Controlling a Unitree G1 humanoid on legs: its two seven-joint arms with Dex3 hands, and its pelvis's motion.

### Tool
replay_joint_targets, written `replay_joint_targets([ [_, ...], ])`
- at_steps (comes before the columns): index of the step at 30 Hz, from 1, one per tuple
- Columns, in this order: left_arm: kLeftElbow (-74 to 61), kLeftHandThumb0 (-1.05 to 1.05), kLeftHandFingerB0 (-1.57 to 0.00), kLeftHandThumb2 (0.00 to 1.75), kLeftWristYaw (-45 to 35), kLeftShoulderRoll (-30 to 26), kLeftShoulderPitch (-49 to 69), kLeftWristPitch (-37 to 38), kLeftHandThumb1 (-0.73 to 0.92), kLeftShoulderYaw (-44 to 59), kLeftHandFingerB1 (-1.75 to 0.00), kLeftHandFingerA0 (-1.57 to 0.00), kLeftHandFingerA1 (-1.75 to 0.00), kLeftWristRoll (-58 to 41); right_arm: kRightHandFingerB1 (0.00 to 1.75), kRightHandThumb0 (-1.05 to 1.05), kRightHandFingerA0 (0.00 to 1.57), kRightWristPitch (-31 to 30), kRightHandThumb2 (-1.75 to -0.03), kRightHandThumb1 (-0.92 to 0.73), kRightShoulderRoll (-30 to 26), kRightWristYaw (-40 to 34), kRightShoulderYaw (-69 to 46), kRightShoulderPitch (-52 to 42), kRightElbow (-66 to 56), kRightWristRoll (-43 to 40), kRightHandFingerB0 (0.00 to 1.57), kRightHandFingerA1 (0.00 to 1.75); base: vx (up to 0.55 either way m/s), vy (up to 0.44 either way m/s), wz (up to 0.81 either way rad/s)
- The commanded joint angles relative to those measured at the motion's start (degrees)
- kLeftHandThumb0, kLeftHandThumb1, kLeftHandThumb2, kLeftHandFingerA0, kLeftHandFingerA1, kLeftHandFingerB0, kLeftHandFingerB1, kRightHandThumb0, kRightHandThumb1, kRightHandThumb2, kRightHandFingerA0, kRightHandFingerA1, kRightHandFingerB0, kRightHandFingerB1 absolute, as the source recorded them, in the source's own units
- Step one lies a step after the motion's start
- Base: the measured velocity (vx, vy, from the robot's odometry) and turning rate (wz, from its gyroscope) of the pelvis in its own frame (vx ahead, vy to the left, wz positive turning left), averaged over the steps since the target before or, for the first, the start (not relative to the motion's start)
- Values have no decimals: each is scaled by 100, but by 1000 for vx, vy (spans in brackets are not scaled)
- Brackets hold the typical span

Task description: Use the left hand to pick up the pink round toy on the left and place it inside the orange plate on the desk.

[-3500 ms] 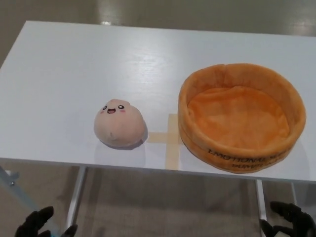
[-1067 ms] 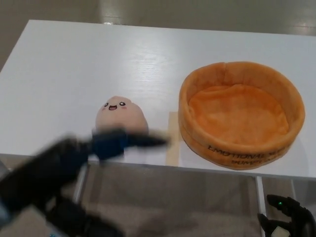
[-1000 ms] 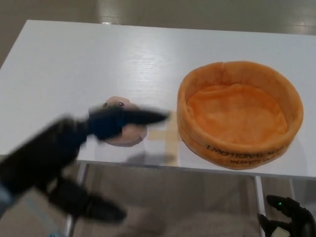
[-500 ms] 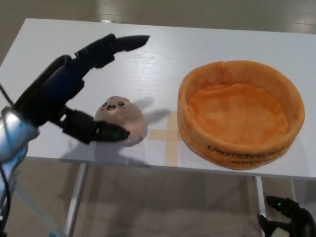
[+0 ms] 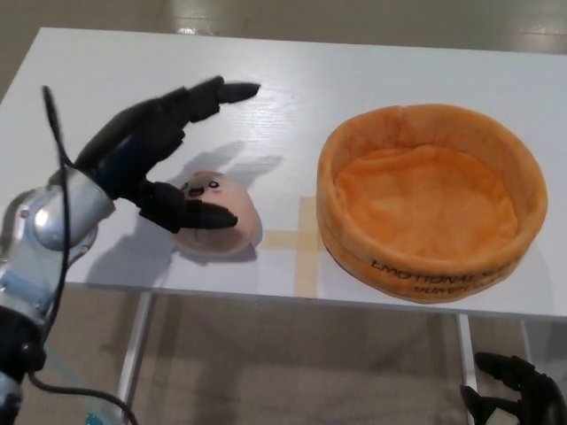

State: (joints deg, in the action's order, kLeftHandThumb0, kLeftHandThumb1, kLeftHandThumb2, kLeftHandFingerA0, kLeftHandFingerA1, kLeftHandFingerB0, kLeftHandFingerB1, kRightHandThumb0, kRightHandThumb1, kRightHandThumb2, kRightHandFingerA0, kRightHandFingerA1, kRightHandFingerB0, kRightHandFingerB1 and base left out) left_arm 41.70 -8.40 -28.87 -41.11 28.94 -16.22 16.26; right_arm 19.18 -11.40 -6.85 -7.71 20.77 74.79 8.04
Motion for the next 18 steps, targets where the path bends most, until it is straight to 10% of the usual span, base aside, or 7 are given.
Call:
replay_joint_targets([
  [1, 1303, -52, -13, 68, 1150, 230, -291, 29, 35, -637, -35, -5, -18, 1233, 44, -40, 41, -161, -58, -63, 4, 61, -14, -111, 64, -83, 44, 55, 0, 0, 0],
  [12, 2017, -60, -9, 71, 1548, 384, -351, 108, 38, -1128, -33, -6, -21, 1488, 45, -39, 41, -159, -58, -62, 10, 48, -53, -93, 56, -119, 47, 57, 0, 0, 0],
  [15, 2092, -31, 0, 83, 1495, 408, -341, 148, 24, -1143, -48, 0, -49, 1455, 44, -40, 41, -163, -58, -63, 4, 24, -8, -98, 58, -67, 45, 55, 0, 0, 0],
  [16, 2111, -42, -31, 73, 1466, 416, -318, 218, 50, -1105, -41, -56, -51, 1397, 44, -40, 41, -165, -58, -62, 4, 47, -15, -101, 56, -79, 45, 56, 0, 0, 0],
  [18, 2153, -27, -49, 61, 1361, 444, -290, 324, 70, -997, -35, -77, -46, 1252, 44, -40, 41, -167, -59, -63, 7, 100, -39, -103, 53, -114, 44, 55, 0, 0, 0],
])
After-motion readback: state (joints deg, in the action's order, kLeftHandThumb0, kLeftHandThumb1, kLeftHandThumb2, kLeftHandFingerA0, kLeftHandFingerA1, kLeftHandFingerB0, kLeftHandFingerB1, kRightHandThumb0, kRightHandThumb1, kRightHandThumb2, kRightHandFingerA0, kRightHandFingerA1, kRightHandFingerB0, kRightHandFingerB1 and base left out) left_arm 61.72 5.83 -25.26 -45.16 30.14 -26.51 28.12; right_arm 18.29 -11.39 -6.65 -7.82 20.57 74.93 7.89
